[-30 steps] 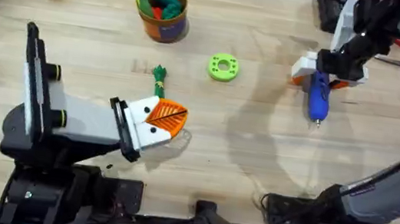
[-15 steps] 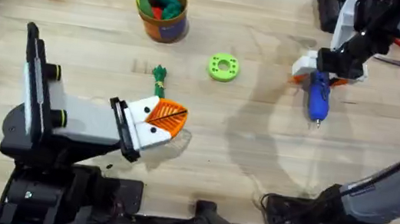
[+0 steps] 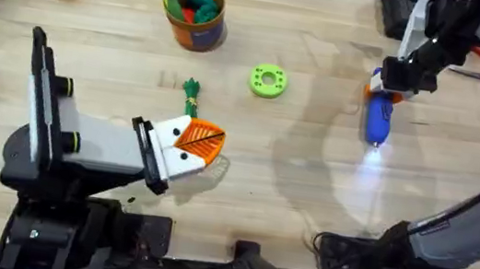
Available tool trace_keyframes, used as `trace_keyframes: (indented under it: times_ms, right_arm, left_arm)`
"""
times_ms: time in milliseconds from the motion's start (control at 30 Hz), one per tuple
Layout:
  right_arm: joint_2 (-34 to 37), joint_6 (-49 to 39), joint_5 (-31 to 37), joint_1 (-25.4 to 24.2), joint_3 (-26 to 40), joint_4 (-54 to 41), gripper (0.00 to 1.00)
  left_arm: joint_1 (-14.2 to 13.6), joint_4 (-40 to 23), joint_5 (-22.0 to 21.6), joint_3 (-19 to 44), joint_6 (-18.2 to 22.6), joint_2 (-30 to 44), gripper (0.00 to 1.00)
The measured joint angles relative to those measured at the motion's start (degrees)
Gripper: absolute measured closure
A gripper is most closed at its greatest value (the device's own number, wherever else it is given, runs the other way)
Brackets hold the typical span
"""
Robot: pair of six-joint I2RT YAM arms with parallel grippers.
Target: Pick up the gripper from the table and insert it into the empty holder that is missing its gripper. Then pick up a screw, insert it into the mounting hole, and use the screwdriver to tighten it. Finally, clean up the table by picking up the vegetable and placing it into the bucket.
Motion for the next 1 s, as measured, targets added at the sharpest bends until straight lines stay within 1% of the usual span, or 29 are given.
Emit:
trace_keyframes:
  times_ms: [300, 433, 467, 500, 700, 733, 833, 1000]
  right_arm:
    - [-0.11, -0.04, -0.02, 0.00, 0.00, -0.12, 0.972]
    - [-1.75, -0.04, -0.15, 0.00, 0.00, -0.74, 0.972]
    - [-2.95, -0.04, -0.35, 0.00, 0.00, -0.76, 0.972]
    - [-8.17, 0.00, -1.62, 0.00, 0.02, -0.76, 0.972]
    - [-20.38, 0.44, -5.22, 0.11, 1.81, -0.07, 0.972]
    - [-25.18, 0.48, -6.98, 0.43, 2.38, 0.65, 0.972]
    - [-28.71, 0.63, -9.73, 1.36, 2.40, 2.00, 0.972]
    - [-31.83, 2.59, -15.66, 4.04, 2.40, 6.54, 0.972]
  left_arm:
    - [0.00, 0.00, 0.02, 0.00, 0.00, -0.01, 0.991]
    - [0.00, 0.00, 0.00, 0.00, 0.00, -0.02, 0.991]
    - [0.00, 0.00, 0.00, 0.00, 0.00, 0.00, 0.991]
    - [0.00, 0.00, 0.02, 0.00, 0.00, -0.02, 0.991]
    - [0.00, 0.00, 0.02, 0.00, 0.00, 0.00, 0.991]
    - [0.00, 0.00, 0.02, 0.00, 0.00, 0.00, 0.991]
    - [0.00, 0.00, 0.00, 0.00, 0.00, -0.02, 0.991]
    - [0.00, 0.00, 0.00, 0.00, 0.00, 0.00, 0.991]
